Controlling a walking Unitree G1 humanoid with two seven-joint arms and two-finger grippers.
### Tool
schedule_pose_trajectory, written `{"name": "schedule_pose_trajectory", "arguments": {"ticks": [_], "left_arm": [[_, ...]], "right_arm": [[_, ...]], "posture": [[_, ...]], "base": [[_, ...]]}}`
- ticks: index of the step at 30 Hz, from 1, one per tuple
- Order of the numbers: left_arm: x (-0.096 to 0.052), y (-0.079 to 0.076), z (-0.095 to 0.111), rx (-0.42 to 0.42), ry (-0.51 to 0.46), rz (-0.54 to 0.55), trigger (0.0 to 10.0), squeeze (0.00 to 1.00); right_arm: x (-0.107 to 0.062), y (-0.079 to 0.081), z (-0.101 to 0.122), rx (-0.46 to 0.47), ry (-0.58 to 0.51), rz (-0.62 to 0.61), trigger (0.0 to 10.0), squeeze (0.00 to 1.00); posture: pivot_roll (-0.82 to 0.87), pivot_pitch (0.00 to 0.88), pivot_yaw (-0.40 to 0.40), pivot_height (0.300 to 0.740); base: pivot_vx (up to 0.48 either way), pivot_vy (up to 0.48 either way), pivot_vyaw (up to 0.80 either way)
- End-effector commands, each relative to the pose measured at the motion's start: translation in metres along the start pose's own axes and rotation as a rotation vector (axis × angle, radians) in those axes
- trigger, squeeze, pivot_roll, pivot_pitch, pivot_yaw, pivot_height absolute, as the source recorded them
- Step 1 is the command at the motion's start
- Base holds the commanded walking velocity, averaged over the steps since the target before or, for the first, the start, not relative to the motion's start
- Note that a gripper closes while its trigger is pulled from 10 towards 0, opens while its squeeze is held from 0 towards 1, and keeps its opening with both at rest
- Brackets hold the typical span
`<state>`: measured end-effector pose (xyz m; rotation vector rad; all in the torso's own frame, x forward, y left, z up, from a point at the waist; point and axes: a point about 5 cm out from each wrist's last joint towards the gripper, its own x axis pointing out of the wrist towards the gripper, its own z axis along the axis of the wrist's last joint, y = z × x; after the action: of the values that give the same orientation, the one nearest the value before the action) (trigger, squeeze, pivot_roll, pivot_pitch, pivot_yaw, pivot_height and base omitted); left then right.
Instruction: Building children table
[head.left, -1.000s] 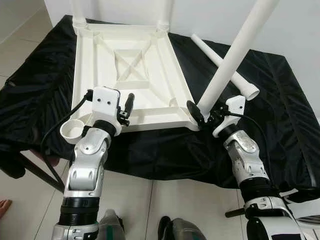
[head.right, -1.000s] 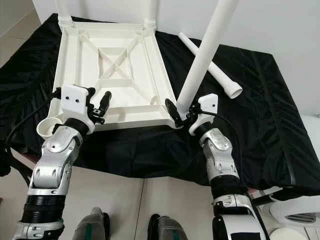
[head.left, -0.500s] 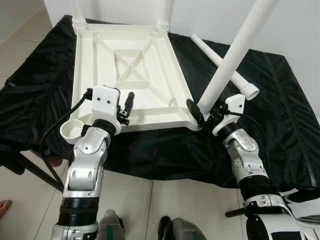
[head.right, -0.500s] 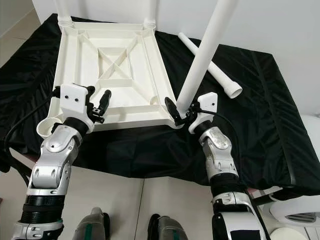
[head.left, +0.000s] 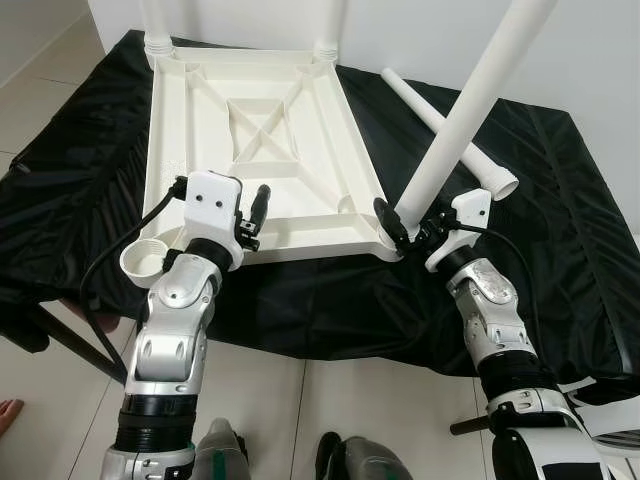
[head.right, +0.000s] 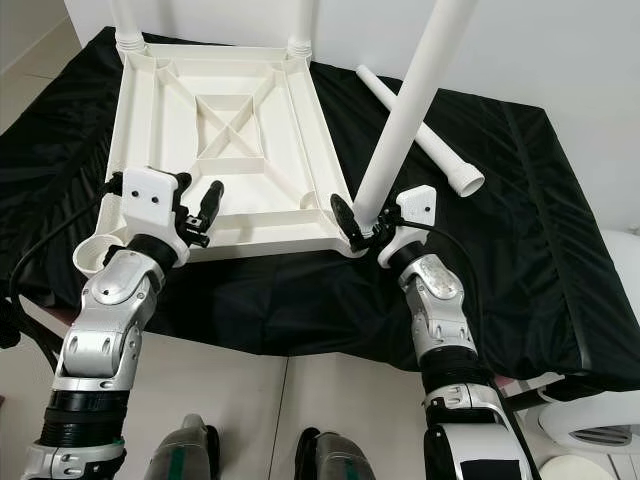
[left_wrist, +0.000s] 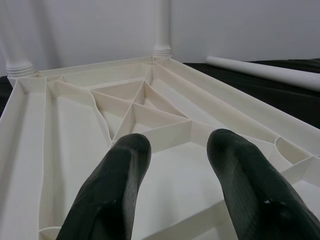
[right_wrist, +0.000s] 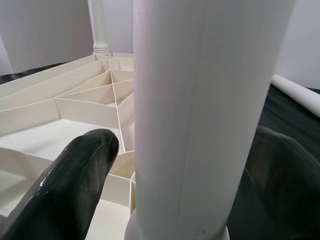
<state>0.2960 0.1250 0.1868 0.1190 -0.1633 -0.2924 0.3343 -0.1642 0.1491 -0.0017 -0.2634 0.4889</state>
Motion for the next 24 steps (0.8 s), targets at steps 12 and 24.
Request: {"name": "schedule_pose_trajectory", "arguments": {"ticks": [12,24], "left_arm": [[-0.0006,0.0013,0.0006,0.001,0.005,0.041,10.0,0.00],[-0.0019,-0.0042,-0.0034,-0.001,0.023,0.009,10.0,0.00]], "right_arm": [[-0.0009,-0.0039,-0.0009,-0.005,0.004,-0.008,10.0,0.00],[-0.0020,-0.0040,-0.0008,-0.002,0.000,-0.012,10.0,0.00]], "posture": [[0.09,0.064,-0.081,0.740],[0.09,0.070,-0.078,0.740]], "base": [[0.000,0.000,0.00],[0.000,0.000,0.00]]}}
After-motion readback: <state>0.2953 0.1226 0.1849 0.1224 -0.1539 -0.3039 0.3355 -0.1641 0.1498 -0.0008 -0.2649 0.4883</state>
